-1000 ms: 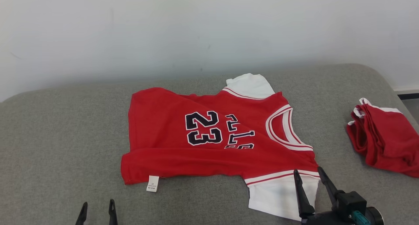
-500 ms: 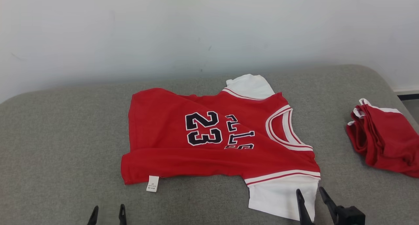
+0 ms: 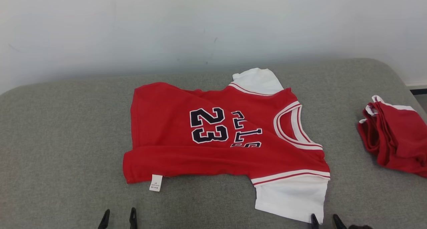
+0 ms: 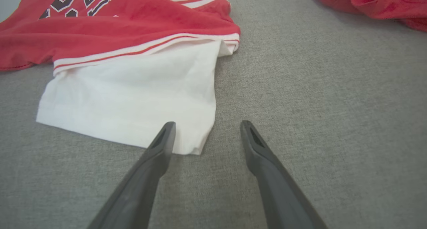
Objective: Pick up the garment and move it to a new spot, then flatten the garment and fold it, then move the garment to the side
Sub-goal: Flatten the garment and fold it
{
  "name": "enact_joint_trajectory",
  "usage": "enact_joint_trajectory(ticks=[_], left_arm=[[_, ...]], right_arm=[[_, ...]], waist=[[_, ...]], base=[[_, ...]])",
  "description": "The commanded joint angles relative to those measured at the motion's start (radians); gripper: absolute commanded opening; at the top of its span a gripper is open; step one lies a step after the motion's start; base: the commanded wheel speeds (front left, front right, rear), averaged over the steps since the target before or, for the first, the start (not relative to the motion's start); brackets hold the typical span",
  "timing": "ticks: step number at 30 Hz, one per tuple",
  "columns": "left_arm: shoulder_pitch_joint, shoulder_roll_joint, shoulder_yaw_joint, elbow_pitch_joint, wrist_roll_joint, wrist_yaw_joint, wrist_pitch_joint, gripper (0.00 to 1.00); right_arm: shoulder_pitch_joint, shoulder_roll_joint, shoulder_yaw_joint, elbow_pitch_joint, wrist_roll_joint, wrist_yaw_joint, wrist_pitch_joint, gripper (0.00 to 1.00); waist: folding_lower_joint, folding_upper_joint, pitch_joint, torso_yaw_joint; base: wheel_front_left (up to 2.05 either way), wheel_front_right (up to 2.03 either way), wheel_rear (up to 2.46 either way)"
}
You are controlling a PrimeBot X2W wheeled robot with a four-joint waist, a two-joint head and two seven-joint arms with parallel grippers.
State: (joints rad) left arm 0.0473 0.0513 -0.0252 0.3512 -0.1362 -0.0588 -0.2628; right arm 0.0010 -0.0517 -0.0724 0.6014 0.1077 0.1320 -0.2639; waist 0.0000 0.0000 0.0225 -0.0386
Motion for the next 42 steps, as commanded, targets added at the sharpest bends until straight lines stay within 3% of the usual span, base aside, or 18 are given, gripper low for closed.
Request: enact_joint_trajectory(ticks=[1, 7, 8, 10, 21, 32, 42], left_arm=[[-0.017, -0.001, -0.002, 0.001, -0.007, -0.003, -0.003, 1.00], [-0.034, -0.001, -0.003, 0.004, 0.005, -0.011, -0.003, 1.00], [-0.033, -0.001, -0.003, 0.004, 0.006, -0.010, -0.003, 1.00], [-0.035, -0.001, -0.004, 0.005, 0.006, -0.010, -0.003, 1.00], [-0.053, -0.001, -0.004, -0.002, -0.054, -0.026, -0.003, 1.00], [-0.110, -0.001, 0.011, 0.041, -0.126, -0.005, -0.003, 1.00], [-0.149, -0.001, 0.043, 0.129, -0.075, 0.016, -0.003, 1.00]], right_arm=[[-0.028, 0.002, -0.002, 0.013, 0.015, -0.003, 0.000, 1.00], [-0.072, 0.002, 0.011, 0.100, 0.034, -0.003, 0.001, 1.00], [-0.076, 0.002, 0.015, 0.121, 0.030, -0.003, 0.003, 0.55], [-0.081, 0.002, 0.007, 0.151, 0.018, -0.003, 0.005, 0.01], [-0.063, -0.034, -0.024, 0.098, 0.007, -0.004, 0.003, 0.00], [-0.042, -0.079, 0.000, -0.005, 0.033, -0.003, 0.000, 0.00], [-0.078, -0.082, 0.014, -0.029, 0.032, -0.003, 0.000, 0.00]], waist=[[0.0000, 0.0000, 0.011, 0.005], [0.0000, 0.0000, 0.034, 0.019], [0.0000, 0.0000, 0.036, 0.020], [0.0000, 0.0000, 0.041, 0.022], [0.0000, 0.0000, 0.053, -0.025], [0.0000, 0.0000, 0.093, -0.085], [0.0000, 0.0000, 0.123, -0.102]], base=[[0.00, 0.00, 0.00], [0.00, 0.00, 0.00], [0.00, 0.00, 0.00], [0.00, 0.00, 0.00], [0.00, 0.00, 0.00], [0.00, 0.00, 0.00], [0.00, 0.00, 0.00]])
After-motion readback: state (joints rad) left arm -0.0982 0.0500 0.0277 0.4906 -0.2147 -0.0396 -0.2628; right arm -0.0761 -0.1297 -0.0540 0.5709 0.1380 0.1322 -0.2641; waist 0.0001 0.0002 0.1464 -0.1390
